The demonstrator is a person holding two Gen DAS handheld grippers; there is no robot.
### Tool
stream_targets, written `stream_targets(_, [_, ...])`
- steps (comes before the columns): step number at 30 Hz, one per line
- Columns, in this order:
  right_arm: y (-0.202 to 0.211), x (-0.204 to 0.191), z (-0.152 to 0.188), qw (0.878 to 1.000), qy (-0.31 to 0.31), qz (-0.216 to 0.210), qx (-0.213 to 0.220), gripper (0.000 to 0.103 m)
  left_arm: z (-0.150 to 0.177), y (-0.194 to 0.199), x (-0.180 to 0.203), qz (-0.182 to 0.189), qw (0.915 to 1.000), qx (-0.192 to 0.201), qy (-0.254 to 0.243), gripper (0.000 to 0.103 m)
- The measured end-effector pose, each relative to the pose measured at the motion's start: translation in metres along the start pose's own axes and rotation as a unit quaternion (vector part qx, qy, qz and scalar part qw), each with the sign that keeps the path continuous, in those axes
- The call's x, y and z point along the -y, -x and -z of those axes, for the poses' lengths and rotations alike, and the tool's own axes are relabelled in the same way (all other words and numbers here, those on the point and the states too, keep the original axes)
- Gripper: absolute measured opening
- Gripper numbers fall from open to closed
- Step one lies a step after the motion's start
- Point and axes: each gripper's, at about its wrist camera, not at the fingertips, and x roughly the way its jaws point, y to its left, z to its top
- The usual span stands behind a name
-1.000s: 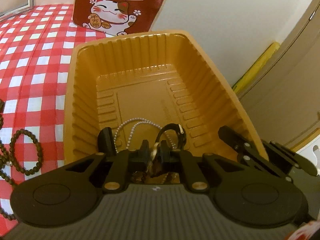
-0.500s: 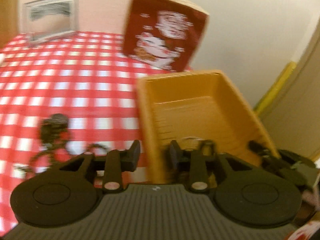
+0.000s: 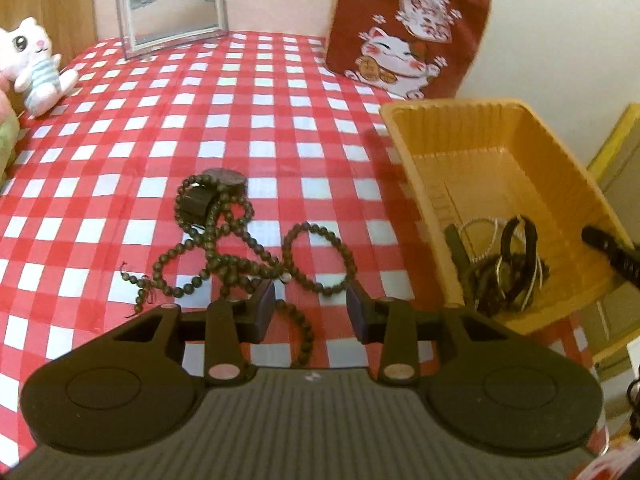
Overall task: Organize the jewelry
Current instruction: 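Grasp a dark bead bracelet from the table with the left tool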
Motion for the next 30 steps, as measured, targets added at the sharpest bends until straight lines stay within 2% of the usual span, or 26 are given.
stream_targets(15, [-0.001, 0.001, -0.001, 1.000, -0.001, 0.002, -0.001, 0.004, -0.004, -0.035, 0.030, 0.019, 0.9937, -0.002, -0.111, 0.034])
stream_targets(22, [-0.001, 0.002, -0.001, 1.000, -0.001, 0.005, -0.003, 0.004, -0.010, -0.059, 0.033, 0.025, 0.9891, -0.021, -0.143, 0.017])
stream_targets(30, [-0.001, 0.003, -0.001, 1.000, 0.000, 0.007, -0.004, 0.004, -0.014, -0.074, 0.030, 0.030, 0.9879, -0.035, -0.148, 0.013])
